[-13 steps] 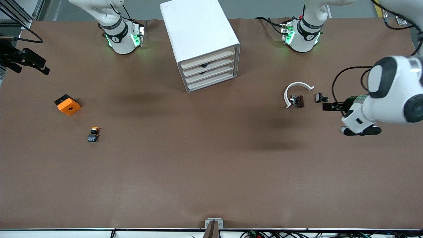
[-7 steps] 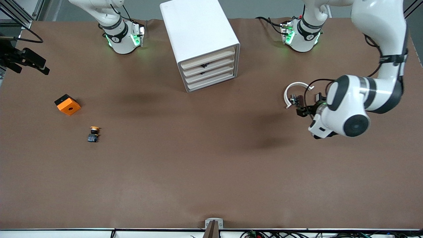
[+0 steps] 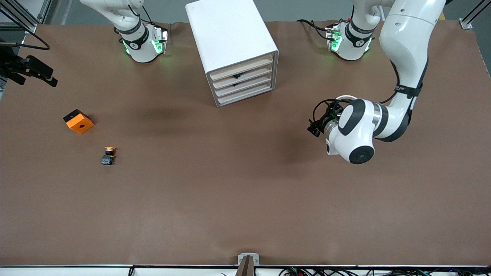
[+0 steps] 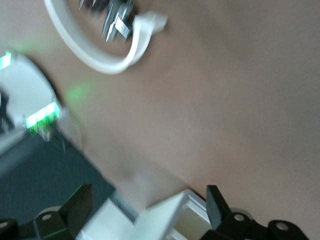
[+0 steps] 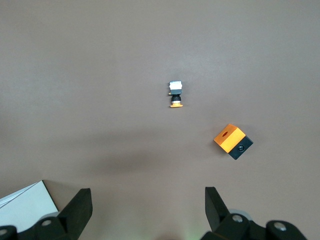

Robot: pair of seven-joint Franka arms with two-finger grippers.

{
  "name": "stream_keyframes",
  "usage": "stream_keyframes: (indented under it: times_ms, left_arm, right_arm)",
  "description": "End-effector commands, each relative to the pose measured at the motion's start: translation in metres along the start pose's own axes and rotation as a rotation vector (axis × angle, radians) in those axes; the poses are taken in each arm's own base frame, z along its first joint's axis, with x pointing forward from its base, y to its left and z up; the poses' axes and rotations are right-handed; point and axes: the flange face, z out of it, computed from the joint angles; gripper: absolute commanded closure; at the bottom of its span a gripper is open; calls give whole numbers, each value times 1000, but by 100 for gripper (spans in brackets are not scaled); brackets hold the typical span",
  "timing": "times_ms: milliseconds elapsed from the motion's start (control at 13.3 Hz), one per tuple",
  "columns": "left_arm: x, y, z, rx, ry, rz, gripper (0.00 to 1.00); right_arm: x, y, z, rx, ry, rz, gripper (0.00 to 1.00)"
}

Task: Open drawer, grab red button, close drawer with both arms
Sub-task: 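Hook the top drawer handle with the left gripper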

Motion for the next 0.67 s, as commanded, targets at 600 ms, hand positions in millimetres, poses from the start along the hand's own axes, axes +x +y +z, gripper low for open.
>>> stream_keyframes:
  times_ms: [600]
  left_arm:
    - [-50,43,64,298,-342,-551,0]
  right_arm:
    - [-3,-1,-6,3,8,2,0]
